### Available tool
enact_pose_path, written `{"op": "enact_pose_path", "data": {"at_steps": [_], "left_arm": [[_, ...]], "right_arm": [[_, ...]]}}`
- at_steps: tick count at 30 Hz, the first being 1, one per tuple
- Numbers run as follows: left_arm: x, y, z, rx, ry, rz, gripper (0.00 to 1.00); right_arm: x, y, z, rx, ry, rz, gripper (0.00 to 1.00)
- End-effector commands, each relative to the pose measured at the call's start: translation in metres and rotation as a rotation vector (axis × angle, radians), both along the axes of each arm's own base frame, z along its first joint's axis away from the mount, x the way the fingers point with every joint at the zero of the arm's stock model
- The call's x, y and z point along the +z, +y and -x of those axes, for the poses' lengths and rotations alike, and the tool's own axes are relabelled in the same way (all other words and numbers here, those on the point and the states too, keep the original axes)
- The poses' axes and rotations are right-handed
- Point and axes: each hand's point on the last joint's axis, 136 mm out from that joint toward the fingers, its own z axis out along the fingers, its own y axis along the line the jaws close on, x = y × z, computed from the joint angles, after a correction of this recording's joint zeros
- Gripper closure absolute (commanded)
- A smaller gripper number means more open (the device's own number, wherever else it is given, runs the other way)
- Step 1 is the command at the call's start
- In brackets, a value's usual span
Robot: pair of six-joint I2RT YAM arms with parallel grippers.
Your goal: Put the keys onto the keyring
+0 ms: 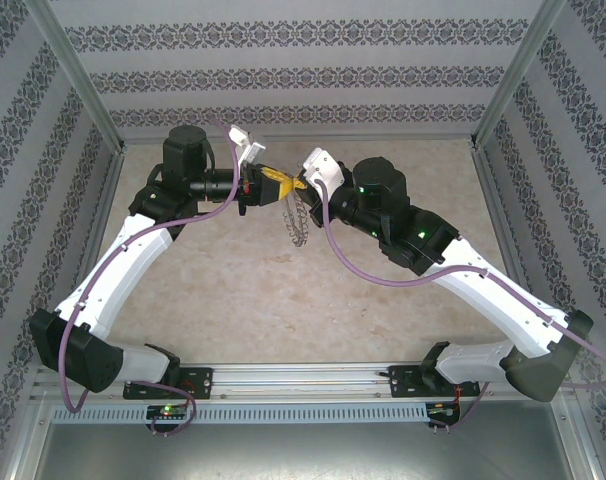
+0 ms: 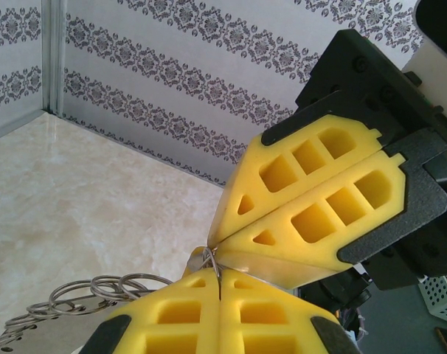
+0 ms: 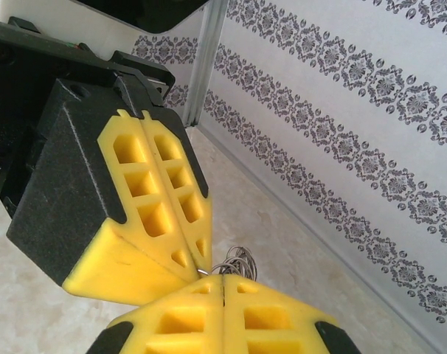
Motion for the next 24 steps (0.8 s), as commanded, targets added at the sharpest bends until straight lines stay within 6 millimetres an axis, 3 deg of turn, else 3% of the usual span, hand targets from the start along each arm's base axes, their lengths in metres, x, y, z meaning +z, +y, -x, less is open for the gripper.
{"op": "enact_pose_path", "data": {"at_steps": [1, 17, 24], "left_arm": [[0.012, 0.000, 0.014, -0.061, -0.046, 0.032, 1.00], [0.012, 0.002, 0.014, -0.046, -0.056, 0.015, 1.00], [0.013, 0.002, 0.013, -0.044, -0.060, 0.018, 1.00]], "right_arm": [[0.028, -0.026, -0.015, -0.142, -0.062, -0.059, 1.00], [0.032, -0.031, -0.016, -0.162, -0.069, -0.073, 1.00], [0.028, -0.027, -0.004, -0.088, -0.039, -0.101, 1.00]]}}
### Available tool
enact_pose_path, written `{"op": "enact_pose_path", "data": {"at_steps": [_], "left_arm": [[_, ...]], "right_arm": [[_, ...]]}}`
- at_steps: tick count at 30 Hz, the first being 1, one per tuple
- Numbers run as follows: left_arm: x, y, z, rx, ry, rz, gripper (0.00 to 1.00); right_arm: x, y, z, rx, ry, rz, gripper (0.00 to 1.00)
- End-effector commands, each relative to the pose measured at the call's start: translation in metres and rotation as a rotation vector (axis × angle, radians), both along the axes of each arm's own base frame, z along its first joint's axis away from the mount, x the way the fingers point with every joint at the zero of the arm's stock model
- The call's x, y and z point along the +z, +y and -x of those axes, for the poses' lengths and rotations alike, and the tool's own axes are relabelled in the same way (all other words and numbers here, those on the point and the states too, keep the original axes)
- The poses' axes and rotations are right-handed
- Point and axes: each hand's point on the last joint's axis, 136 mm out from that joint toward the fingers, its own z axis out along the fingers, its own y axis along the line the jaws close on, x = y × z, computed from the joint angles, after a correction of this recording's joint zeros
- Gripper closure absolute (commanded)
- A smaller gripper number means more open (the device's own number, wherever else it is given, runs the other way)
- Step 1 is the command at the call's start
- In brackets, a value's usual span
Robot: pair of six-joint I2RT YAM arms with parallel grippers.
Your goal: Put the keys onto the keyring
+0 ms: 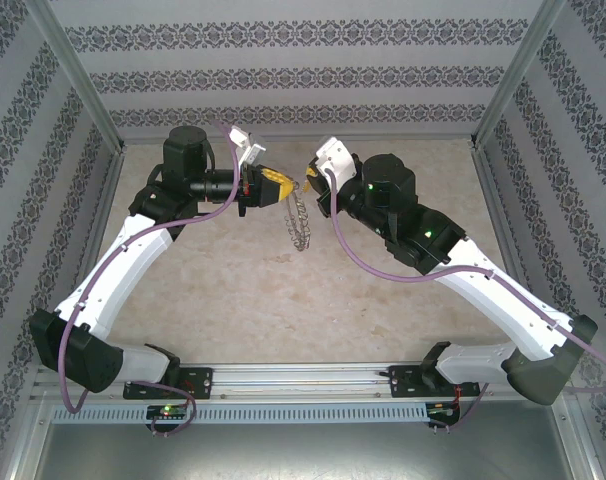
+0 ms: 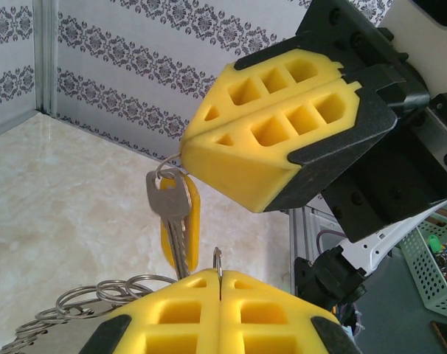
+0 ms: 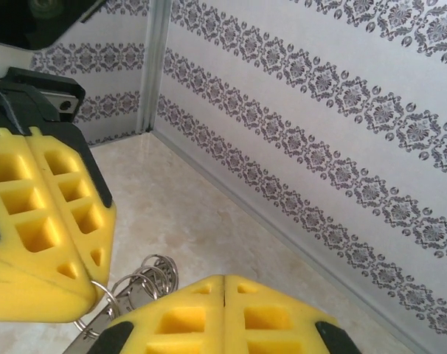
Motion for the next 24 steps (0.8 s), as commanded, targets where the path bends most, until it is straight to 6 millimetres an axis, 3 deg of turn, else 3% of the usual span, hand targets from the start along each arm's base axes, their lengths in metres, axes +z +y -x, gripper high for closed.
{"op": "enact_pose_path", "data": {"at_steps": [1, 10, 24], "left_arm": [[0.014, 0.002, 0.011, -0.031, -0.056, 0.019, 1.00], [0.018, 0.000, 0.010, -0.043, -0.052, 0.038, 1.00], [0.016, 0.000, 0.010, -0.037, -0.040, 0.035, 1.00]], "right_arm": [[0.014, -0.004, 0.014, 0.054, -0.004, -0.074, 1.00], [0.006, 0.000, 0.038, 0.208, 0.101, -0.149, 1.00], [0.001, 0.020, 0.034, 0.265, 0.111, -0.134, 1.00]]}}
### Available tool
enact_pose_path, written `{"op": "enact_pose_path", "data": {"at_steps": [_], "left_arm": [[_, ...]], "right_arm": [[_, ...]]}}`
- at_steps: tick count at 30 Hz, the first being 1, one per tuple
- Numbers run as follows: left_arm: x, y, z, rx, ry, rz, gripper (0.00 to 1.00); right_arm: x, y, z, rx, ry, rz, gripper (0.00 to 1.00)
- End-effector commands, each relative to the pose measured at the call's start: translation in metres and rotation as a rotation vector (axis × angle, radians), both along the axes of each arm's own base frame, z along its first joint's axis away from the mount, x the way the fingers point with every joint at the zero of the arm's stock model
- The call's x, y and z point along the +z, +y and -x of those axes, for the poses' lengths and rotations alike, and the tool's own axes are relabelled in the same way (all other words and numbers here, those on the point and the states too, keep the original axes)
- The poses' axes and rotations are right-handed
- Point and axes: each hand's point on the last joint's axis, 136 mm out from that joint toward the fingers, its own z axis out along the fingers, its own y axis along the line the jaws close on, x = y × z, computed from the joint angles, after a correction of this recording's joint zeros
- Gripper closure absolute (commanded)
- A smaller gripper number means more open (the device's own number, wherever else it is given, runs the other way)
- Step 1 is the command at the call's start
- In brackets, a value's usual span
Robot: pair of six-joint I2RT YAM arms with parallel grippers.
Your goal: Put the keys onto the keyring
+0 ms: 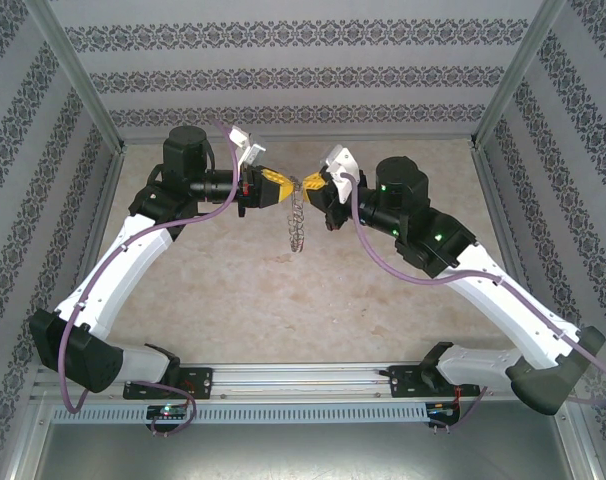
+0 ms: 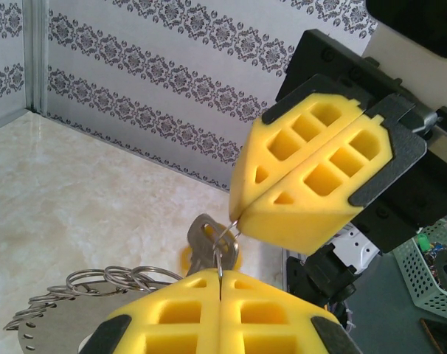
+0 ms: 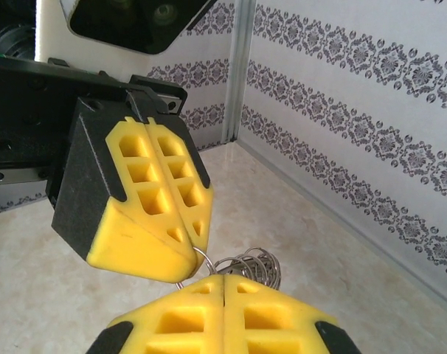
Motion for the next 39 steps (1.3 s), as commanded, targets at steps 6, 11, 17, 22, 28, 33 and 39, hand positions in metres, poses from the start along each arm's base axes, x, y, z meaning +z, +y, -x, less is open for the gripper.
{"op": "enact_pose_path", "data": {"at_steps": [6, 11, 17, 22, 28, 33, 39], "left_arm": [[0.013, 0.001, 0.005, -0.017, -0.053, 0.025, 1.00], [0.014, 0.001, 0.006, -0.020, -0.056, 0.025, 1.00], [0.012, 0.000, 0.005, -0.021, -0.054, 0.023, 1.00], [0.012, 0.001, 0.005, -0.021, -0.054, 0.022, 1.00], [0.012, 0.001, 0.006, -0.026, -0.055, 0.023, 1.00], [0.014, 0.001, 0.007, -0.030, -0.057, 0.031, 1.00], [0.018, 0.000, 0.008, -0.039, -0.057, 0.052, 1.00]], "right_arm": [[0.014, 0.012, 0.003, 0.046, -0.029, -0.026, 1.00], [0.014, 0.013, 0.003, 0.046, -0.033, -0.023, 1.00], [0.018, 0.014, 0.005, 0.054, -0.036, -0.036, 1.00], [0.017, 0.011, 0.008, 0.052, -0.025, -0.035, 1.00], [0.021, 0.001, 0.008, 0.046, -0.003, -0.061, 1.00], [0.024, -0.001, 0.007, 0.047, 0.019, -0.111, 1.00], [0.030, -0.004, 0.007, 0.076, 0.051, -0.182, 1.00]]}}
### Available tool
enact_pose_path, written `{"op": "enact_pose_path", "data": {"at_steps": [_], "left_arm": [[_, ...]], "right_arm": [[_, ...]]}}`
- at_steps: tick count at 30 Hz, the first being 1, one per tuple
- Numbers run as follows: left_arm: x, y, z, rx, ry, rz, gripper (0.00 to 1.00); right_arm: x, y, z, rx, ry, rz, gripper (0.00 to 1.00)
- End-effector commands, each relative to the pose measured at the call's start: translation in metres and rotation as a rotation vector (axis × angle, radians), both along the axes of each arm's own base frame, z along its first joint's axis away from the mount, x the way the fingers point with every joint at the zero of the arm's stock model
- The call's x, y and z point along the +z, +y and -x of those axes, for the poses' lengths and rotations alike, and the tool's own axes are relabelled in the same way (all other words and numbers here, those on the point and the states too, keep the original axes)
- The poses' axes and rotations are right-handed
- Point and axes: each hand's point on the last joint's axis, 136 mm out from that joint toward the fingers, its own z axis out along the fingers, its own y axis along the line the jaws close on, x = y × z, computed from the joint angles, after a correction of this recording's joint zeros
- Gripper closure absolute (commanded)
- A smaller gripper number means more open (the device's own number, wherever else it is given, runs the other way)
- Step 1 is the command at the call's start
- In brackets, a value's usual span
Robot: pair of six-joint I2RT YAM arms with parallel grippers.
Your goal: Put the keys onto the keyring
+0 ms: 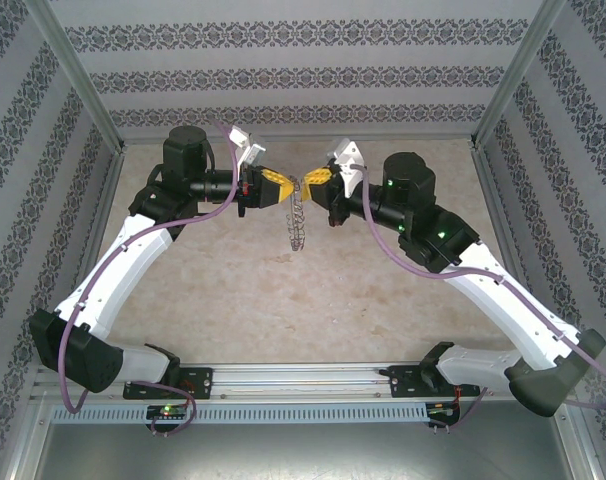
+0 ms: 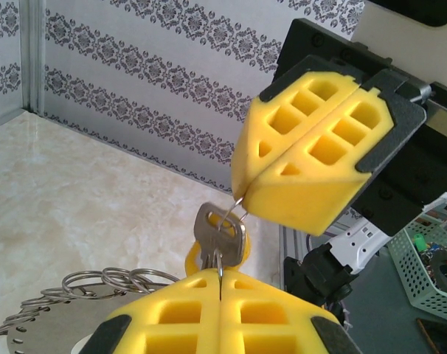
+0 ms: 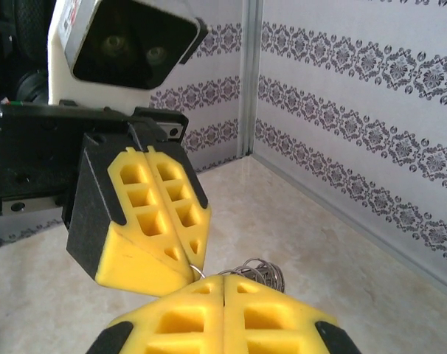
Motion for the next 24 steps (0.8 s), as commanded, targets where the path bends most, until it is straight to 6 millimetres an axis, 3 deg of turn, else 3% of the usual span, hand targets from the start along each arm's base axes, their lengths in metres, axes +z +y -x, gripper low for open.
{"op": "enact_pose_path", "data": {"at_steps": [1, 14, 24], "left_arm": [[0.018, 0.000, 0.007, -0.036, -0.060, 0.050, 1.00], [0.024, -0.001, 0.012, -0.060, -0.050, 0.080, 1.00], [0.025, -0.001, 0.010, -0.059, -0.053, 0.082, 1.00]], "right_arm": [[0.017, 0.002, 0.008, 0.057, 0.008, -0.098, 1.00], [0.016, 0.011, 0.014, 0.135, 0.053, -0.145, 1.00], [0.003, 0.014, 0.012, 0.104, 0.044, -0.040, 1.00]]}}
